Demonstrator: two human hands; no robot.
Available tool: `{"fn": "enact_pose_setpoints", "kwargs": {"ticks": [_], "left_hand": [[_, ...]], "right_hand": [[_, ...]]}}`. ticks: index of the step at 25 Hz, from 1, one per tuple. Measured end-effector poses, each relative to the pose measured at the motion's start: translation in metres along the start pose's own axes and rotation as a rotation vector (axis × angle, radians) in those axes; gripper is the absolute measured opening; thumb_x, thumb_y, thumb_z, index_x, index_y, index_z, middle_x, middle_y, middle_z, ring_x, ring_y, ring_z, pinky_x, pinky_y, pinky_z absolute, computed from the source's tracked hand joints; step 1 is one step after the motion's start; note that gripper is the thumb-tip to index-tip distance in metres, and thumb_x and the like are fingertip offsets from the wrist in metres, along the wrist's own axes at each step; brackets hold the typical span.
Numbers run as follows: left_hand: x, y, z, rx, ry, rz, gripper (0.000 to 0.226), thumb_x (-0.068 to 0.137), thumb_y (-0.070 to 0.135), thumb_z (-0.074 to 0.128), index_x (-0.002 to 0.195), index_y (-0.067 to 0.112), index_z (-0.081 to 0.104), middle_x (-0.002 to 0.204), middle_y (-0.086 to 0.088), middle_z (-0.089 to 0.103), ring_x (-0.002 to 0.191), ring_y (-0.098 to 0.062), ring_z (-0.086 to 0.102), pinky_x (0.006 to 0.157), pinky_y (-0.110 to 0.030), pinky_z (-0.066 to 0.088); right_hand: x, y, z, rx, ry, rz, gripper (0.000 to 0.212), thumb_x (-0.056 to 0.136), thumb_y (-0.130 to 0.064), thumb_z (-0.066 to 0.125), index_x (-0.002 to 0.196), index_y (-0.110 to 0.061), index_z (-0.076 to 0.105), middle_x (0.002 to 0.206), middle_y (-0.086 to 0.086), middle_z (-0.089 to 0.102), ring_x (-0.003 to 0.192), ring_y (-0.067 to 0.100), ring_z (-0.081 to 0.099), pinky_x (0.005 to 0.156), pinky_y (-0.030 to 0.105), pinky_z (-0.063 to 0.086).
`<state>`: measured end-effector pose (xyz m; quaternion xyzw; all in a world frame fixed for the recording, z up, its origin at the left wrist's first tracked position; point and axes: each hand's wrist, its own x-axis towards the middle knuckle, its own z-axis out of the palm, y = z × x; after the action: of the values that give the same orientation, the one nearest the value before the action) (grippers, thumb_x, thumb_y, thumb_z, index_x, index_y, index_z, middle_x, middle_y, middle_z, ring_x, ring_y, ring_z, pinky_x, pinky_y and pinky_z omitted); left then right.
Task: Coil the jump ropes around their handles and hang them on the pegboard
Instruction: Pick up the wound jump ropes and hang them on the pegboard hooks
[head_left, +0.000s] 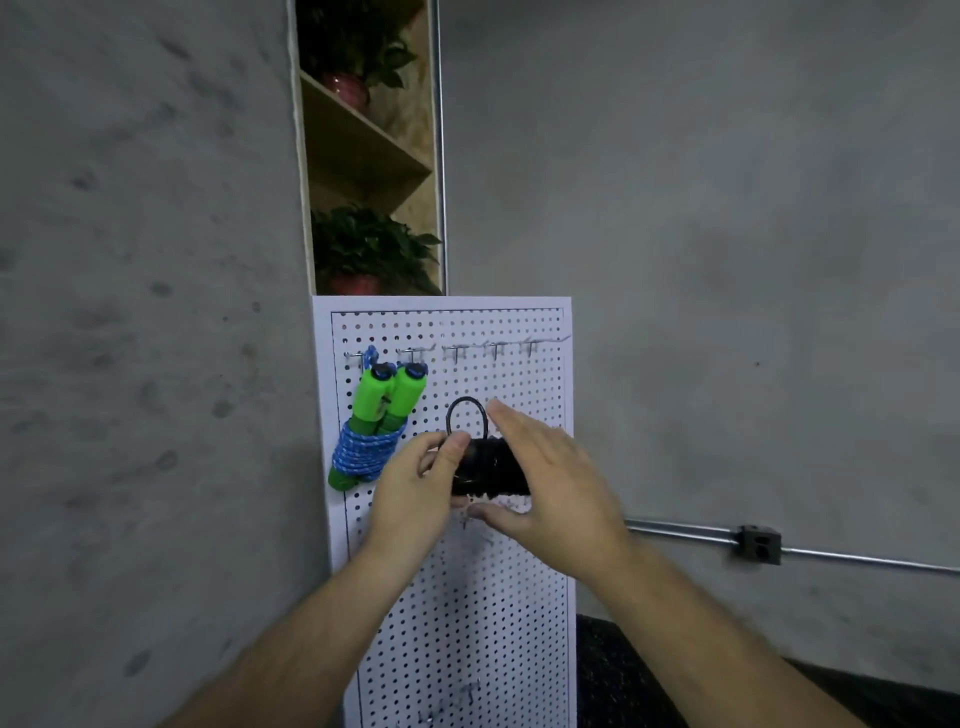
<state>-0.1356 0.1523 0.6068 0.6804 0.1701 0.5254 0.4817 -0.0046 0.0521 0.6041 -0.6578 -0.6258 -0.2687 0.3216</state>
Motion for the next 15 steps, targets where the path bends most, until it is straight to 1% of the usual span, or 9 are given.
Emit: {"fn": "enact_pose_setpoints", "kwargs": {"ticks": [2,5,7,10,12,13,15], "left_hand": [[0.003,0.004,-0.001,-0.022,0.013,-0.004,0.017,0.1,0.029,0.06,0.103,0.015,0.069,0.089,0.0,0.077,0.086,-0.021,0.074,0.07,-0.041,0.064],[0.007,0.011,-0.001,-0.031,0.046,0.025,0.018,0.099,0.03,0.062,0.107,0.014,0.068,0.089,0.001,0.077,0.085,-0.017,0.074,0.067,-0.035,0.063],[0.013,0.016,-0.002,-0.028,0.066,0.047,0.018,0.099,0.032,0.062,0.106,0.018,0.068,0.086,0.002,0.077,0.083,-0.014,0.074,0.065,-0.032,0.063],[0.02,0.021,0.0,-0.059,0.084,0.058,0.017,0.099,0.034,0.062,0.106,0.021,0.068,0.088,0.001,0.077,0.085,-0.014,0.074,0.065,-0.029,0.062],[0.021,0.02,0.001,-0.043,0.097,0.087,0.014,0.099,0.035,0.061,0.11,0.027,0.065,0.097,0.003,0.076,0.09,-0.011,0.073,0.07,-0.029,0.062],[0.021,0.018,0.001,0.001,0.107,0.122,0.017,0.099,0.036,0.061,0.115,0.031,0.062,0.103,0.007,0.074,0.094,-0.009,0.072,0.076,-0.03,0.061],[0.021,0.014,-0.004,0.178,0.132,0.234,0.036,0.099,0.037,0.06,0.134,0.034,0.053,0.118,0.019,0.063,0.106,-0.002,0.065,0.089,-0.026,0.057]], "right_hand": [[0.005,-0.001,0.004,-0.065,-0.006,-0.011,0.095,0.09,-0.053,0.066,0.16,-0.034,0.005,0.157,-0.015,0.034,0.143,0.007,0.031,0.122,0.043,0.023],[0.011,-0.002,0.014,-0.056,0.105,-0.034,0.093,0.093,-0.047,0.065,0.159,-0.033,0.002,0.152,-0.008,0.045,0.143,0.012,0.036,0.122,0.046,0.025],[0.017,0.0,0.017,-0.054,0.165,-0.064,0.092,0.093,-0.044,0.066,0.16,-0.03,0.004,0.15,-0.006,0.048,0.142,0.014,0.04,0.121,0.047,0.027],[0.027,0.003,0.017,-0.058,0.195,-0.129,0.087,0.091,-0.037,0.069,0.159,-0.026,0.015,0.151,-0.01,0.046,0.139,0.016,0.042,0.117,0.054,0.033],[0.037,0.004,0.015,-0.005,0.172,-0.131,0.086,0.091,-0.034,0.068,0.159,-0.024,0.018,0.152,-0.009,0.044,0.139,0.013,0.04,0.117,0.054,0.03],[0.042,0.005,0.014,0.037,0.162,-0.113,0.085,0.091,-0.034,0.068,0.159,-0.025,0.018,0.151,-0.009,0.044,0.139,0.011,0.039,0.118,0.053,0.029],[0.051,0.004,0.011,0.107,0.157,-0.074,0.085,0.091,-0.035,0.067,0.16,-0.026,0.019,0.148,-0.009,0.047,0.135,0.008,0.039,0.117,0.049,0.031]]}}
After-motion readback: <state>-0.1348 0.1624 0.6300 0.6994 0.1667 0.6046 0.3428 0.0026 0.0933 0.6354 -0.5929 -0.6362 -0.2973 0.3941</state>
